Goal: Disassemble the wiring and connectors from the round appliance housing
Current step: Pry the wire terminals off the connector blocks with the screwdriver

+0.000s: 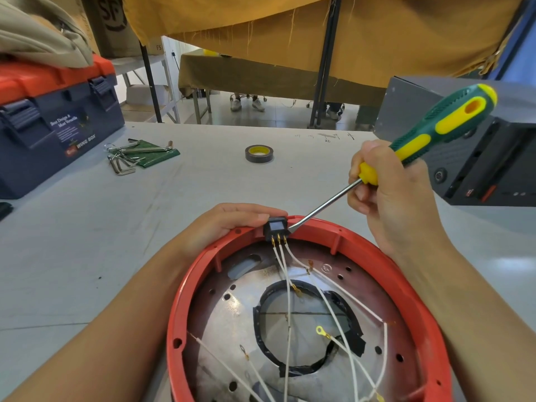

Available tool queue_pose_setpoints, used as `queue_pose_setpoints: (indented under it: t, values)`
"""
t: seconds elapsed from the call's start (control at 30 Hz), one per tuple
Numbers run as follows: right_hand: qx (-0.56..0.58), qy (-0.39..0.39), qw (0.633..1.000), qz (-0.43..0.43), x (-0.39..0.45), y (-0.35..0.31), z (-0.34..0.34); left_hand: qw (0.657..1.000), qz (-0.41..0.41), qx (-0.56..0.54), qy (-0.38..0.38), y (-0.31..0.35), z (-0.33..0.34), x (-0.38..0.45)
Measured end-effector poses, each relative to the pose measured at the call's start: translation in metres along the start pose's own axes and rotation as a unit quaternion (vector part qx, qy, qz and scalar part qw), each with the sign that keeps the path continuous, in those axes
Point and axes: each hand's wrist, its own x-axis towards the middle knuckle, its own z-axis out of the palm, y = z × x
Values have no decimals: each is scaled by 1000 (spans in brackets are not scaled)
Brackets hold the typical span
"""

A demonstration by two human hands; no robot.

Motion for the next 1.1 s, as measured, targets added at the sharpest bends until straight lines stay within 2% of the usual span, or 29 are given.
queue_pose_setpoints:
  t: [0.2,0.53,0.67,0.87,1.03,1.1]
  values:
    - [-18,-19,1000,-8,-2,-1,-4,1000,1,-2,3,1,0,0]
    - [16,3,999,52,2,4,-7,1000,1,10,14,1,1,0]
    - [-22,-37,995,86,2,8,-1,1000,1,-4,13,1,2,-1]
    - [75,18,991,108,4,6,-8,1000,-2,-11,10,0,1,-2]
    - [84,41,989,118,4,5,-12,999,-4,24,48,3,-1,-4]
    - [77,54,988,125,3,3,-15,986,18,131,100,9,0,-7]
